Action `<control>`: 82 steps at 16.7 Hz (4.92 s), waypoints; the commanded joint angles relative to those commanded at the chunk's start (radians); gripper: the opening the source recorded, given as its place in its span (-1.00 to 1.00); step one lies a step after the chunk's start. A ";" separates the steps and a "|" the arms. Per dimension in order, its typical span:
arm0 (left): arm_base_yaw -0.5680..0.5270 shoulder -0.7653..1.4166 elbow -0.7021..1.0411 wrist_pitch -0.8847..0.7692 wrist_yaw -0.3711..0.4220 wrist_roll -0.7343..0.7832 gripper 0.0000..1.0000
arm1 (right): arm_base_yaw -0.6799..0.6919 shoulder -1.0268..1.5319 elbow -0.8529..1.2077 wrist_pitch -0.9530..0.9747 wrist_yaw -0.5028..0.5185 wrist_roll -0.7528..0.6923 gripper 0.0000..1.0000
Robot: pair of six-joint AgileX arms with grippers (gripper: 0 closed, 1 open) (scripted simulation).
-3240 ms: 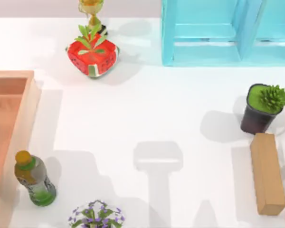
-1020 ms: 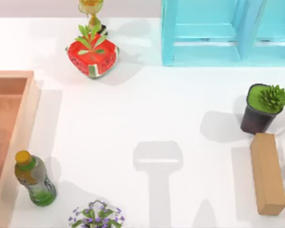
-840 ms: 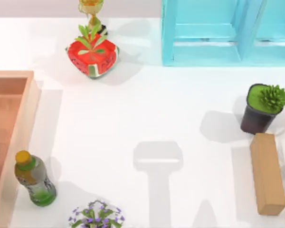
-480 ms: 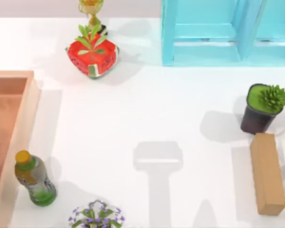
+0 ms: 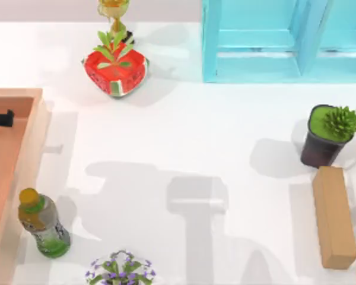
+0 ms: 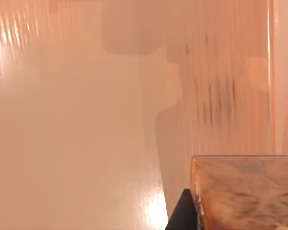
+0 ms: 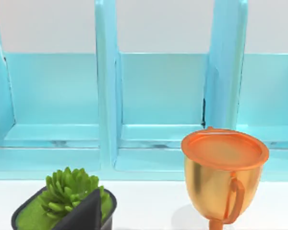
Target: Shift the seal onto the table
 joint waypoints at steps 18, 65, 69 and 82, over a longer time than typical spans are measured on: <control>-0.276 0.017 0.211 -0.412 -0.011 -0.366 -1.00 | 0.000 0.000 0.000 0.000 0.000 0.000 1.00; -0.674 0.679 0.491 -0.041 -0.005 -0.752 1.00 | 0.000 0.000 0.000 0.000 0.000 0.000 1.00; -0.674 0.679 0.491 -0.041 -0.005 -0.752 1.00 | 0.000 0.000 0.000 0.000 0.000 0.000 1.00; -0.676 0.670 0.899 -0.457 0.002 -0.757 1.00 | 0.000 0.000 0.000 0.000 0.000 0.000 1.00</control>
